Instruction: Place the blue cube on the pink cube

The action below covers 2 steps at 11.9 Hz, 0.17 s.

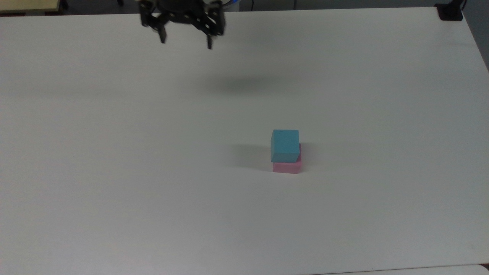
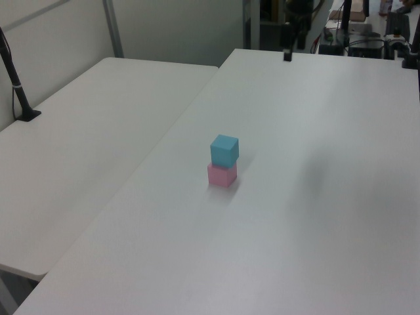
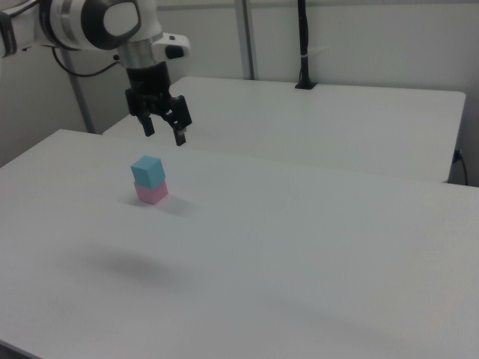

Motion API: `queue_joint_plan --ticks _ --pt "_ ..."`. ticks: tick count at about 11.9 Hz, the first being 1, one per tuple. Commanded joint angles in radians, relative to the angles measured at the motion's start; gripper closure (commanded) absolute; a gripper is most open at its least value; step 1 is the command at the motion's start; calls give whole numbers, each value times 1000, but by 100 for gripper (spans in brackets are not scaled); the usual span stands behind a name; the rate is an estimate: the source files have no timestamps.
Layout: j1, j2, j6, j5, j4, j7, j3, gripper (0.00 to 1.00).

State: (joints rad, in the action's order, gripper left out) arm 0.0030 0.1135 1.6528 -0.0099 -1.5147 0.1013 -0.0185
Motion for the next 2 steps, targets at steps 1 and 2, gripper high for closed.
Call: queue_joint_plan --ticks 1,2 --pt "-69 -92 -7 -12 -111 -61 23 0" --pt "-67 -101 -5 -12 -133 -61 23 0"
